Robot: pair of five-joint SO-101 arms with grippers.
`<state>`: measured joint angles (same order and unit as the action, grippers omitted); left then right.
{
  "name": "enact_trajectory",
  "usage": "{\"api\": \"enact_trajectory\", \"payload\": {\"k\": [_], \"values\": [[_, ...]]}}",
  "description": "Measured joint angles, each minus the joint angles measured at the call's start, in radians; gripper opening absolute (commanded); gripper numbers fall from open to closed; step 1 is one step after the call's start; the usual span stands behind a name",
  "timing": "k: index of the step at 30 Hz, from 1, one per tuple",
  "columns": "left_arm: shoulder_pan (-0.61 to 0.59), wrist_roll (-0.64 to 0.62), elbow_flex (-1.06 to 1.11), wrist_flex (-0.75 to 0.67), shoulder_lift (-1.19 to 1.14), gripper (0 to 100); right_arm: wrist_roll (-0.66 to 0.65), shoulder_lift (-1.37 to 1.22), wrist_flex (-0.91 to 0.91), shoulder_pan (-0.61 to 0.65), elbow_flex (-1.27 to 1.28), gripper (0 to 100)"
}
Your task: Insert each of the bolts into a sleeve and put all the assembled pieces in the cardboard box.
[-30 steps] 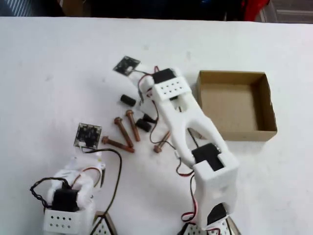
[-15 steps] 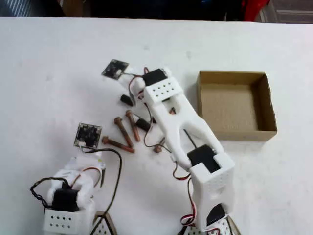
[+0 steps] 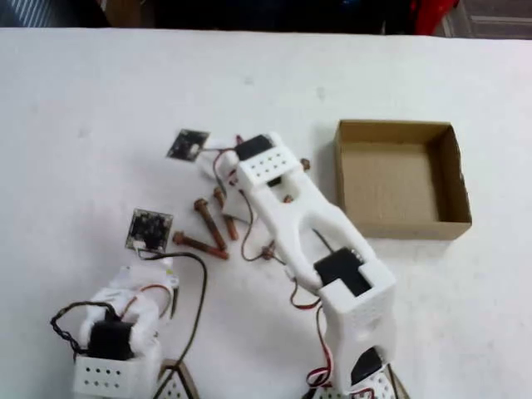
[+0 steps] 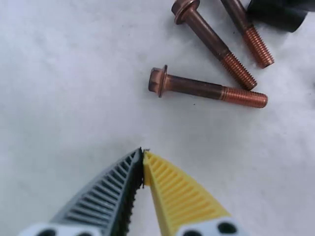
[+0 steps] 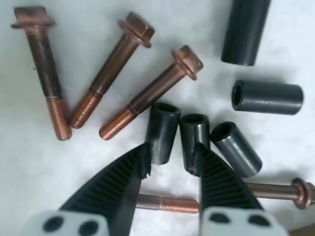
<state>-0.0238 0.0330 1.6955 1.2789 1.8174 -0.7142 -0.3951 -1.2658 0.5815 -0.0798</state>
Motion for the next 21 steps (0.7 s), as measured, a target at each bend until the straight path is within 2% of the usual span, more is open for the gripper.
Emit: {"api": "enact_trajectory", "payload": {"k": [10, 21], "values": [[0.000, 0.000, 0.000, 0.000, 0.000, 2, -0.002, -0.086, 0.018, -0.002, -0.026, 13.2], [0.000, 0.000, 0.000, 0.000, 0.000, 2, 0.061, -0.095, 0.029, -0.002, -0.034, 13.1]]}}
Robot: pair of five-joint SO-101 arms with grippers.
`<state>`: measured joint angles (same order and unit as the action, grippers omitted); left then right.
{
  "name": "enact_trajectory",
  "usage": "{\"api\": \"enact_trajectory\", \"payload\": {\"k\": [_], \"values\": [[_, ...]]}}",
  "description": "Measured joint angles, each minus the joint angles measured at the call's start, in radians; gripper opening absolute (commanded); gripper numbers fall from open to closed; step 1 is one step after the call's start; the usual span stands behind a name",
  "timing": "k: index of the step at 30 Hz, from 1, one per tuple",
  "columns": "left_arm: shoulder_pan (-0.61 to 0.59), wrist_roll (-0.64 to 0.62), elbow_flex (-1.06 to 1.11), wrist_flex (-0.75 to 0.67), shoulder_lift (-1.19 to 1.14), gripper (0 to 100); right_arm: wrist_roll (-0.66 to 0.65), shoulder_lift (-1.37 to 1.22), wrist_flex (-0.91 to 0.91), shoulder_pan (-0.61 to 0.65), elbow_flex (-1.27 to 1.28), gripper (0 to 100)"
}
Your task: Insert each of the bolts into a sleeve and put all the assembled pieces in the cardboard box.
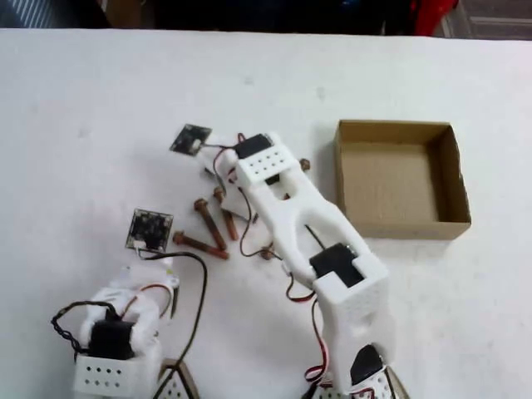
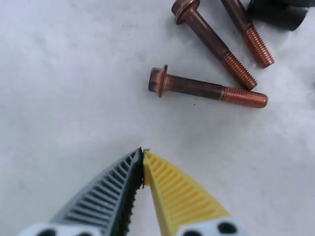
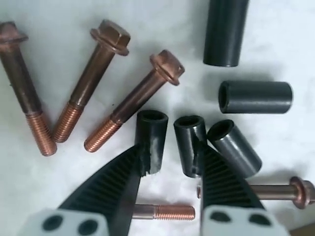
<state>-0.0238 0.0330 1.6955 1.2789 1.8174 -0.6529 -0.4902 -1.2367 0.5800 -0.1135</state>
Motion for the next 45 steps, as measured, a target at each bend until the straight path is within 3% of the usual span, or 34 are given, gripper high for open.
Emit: {"api": "enact_trajectory", "payload": {"k": [15, 33, 39, 45], "values": [[0.000, 0.000, 0.000, 0.000, 0.000, 2, 0.006, 0.060, -0.063, 0.046, 0.028, 13.1], [0.000, 0.000, 0.000, 0.000, 0.000, 2, 0.006, -0.031, 0.025, 0.046, 0.055, 12.9], [0.000, 0.000, 0.000, 0.000, 0.000, 2, 0.006, -0.034, 0.046, 0.044, 0.055, 3.3], [0.000, 0.000, 0.000, 0.000, 0.000, 2, 0.006, -0.037, 0.064, 0.041, 0.055, 2.7]]}}
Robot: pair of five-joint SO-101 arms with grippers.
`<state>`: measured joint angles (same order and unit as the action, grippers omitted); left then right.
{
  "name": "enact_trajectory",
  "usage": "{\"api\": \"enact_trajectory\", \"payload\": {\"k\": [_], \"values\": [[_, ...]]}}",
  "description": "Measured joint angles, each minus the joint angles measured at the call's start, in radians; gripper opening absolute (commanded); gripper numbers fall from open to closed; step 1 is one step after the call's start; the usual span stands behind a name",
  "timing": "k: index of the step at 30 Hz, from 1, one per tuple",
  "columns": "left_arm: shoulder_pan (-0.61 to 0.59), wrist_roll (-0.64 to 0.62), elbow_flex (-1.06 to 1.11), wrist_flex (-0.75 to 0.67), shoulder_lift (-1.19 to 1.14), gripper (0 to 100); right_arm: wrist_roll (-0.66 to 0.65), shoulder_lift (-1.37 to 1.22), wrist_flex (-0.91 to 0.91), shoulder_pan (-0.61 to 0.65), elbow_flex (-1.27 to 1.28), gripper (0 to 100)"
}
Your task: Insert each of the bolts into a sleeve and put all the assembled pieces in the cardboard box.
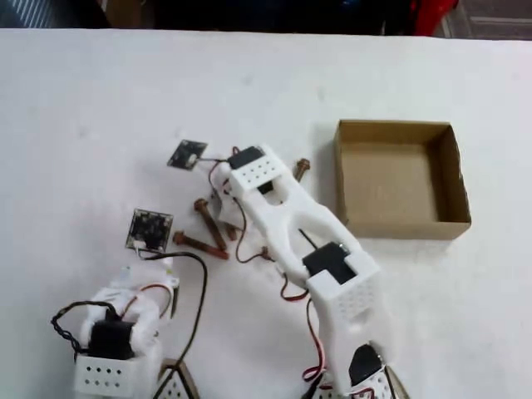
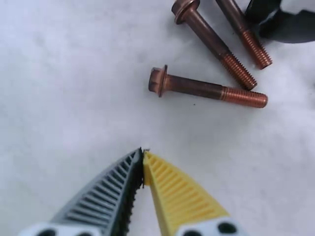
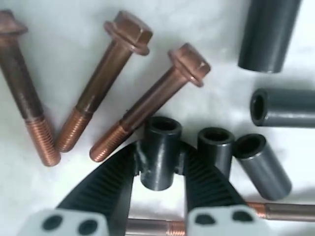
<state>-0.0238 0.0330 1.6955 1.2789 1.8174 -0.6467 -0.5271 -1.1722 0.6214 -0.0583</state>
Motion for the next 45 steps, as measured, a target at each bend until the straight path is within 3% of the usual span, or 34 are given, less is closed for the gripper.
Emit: {"api": "enact_trajectory", "payload": {"k": [7, 15, 29, 37, 45], "values": [[0.000, 0.000, 0.000, 0.000, 0.000, 2, 0.000, -0.011, -0.006, -0.012, -0.011, 1.6], [0.000, 0.000, 0.000, 0.000, 0.000, 2, 0.098, 0.126, -0.094, -0.014, 0.006, 1.6], [0.000, 0.000, 0.000, 0.000, 0.000, 2, 0.101, 0.572, -0.341, -0.063, 0.017, 1.6], [0.000, 0.000, 0.000, 0.000, 0.000, 2, 0.103, 0.844, -0.347, -0.164, 0.180, 1.6], [0.000, 0.000, 0.000, 0.000, 0.000, 2, 0.103, 1.180, -0.321, -0.172, 0.402, 1.6]]}}
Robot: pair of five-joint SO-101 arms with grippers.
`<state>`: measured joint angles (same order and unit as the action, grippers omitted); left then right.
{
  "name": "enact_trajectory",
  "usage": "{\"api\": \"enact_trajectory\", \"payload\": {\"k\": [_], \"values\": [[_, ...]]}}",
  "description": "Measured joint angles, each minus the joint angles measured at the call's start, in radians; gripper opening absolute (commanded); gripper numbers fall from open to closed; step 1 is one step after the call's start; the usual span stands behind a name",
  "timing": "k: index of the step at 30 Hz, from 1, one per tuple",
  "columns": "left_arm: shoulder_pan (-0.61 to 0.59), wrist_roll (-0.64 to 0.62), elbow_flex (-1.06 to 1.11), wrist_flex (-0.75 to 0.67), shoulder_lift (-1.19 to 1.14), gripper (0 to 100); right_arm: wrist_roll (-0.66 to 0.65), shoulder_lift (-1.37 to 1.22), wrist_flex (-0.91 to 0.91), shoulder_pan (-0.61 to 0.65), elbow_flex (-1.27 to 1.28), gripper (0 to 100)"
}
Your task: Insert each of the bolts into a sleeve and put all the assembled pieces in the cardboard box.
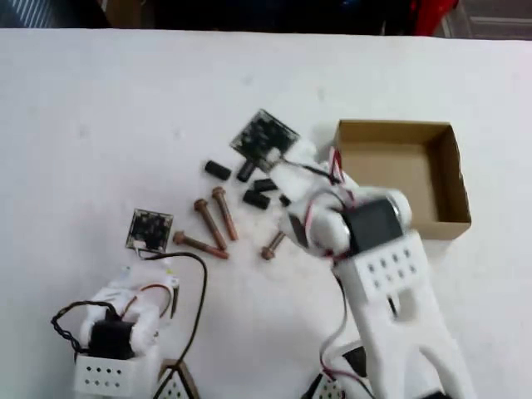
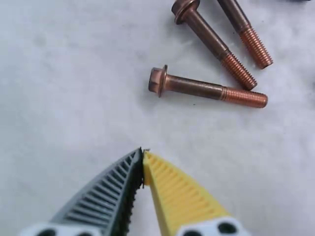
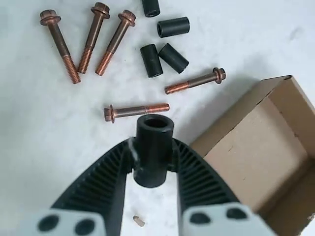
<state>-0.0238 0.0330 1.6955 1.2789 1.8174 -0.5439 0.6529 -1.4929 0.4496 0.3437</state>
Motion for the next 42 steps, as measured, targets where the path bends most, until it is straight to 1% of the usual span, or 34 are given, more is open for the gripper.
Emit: {"api": "enact_trajectory", "payload": {"k": [6, 10, 12, 20, 28, 31, 34, 35, 37, 40, 42], "values": [[0.000, 0.000, 0.000, 0.000, 0.000, 2, 0.020, 0.222, 0.106, 0.000, 0.265, 1.8], [0.000, 0.000, 0.000, 0.000, 0.000, 2, 0.157, 0.351, 0.184, 0.000, 0.446, 1.8], [0.000, 0.000, 0.000, 0.000, 0.000, 2, 0.189, 0.410, 0.219, -0.002, 0.517, 1.8], [0.000, 0.000, 0.000, 0.000, 0.000, 2, 0.209, 0.577, 0.270, -0.002, 0.709, 1.8], [-0.005, 0.000, 0.000, -0.006, 0.000, 2, 0.209, 0.609, 0.413, -0.002, 0.875, 1.8], [-0.084, 0.000, 0.000, -0.075, 0.000, 2, 0.209, 0.609, 0.427, -0.002, 0.888, 1.8], [-0.203, 0.008, 0.000, -0.210, 0.000, 2, 0.209, 0.609, 0.442, 0.000, 0.913, 1.8], [-0.238, 0.028, 0.000, -0.255, 0.000, 2, 0.209, 0.609, 0.453, 0.000, 0.921, 1.8], [-0.307, 0.106, 0.000, -0.324, 0.000, 2, 0.209, 0.609, 0.474, 0.000, 0.937, 1.8], [-0.393, 0.272, 0.000, -0.367, 0.000, 2, 0.209, 0.609, 0.480, 0.000, 0.947, 1.8], [-0.428, 0.379, -0.003, -0.371, 0.000, 2, 0.209, 0.609, 0.480, 0.000, 0.962, 1.8]]}}
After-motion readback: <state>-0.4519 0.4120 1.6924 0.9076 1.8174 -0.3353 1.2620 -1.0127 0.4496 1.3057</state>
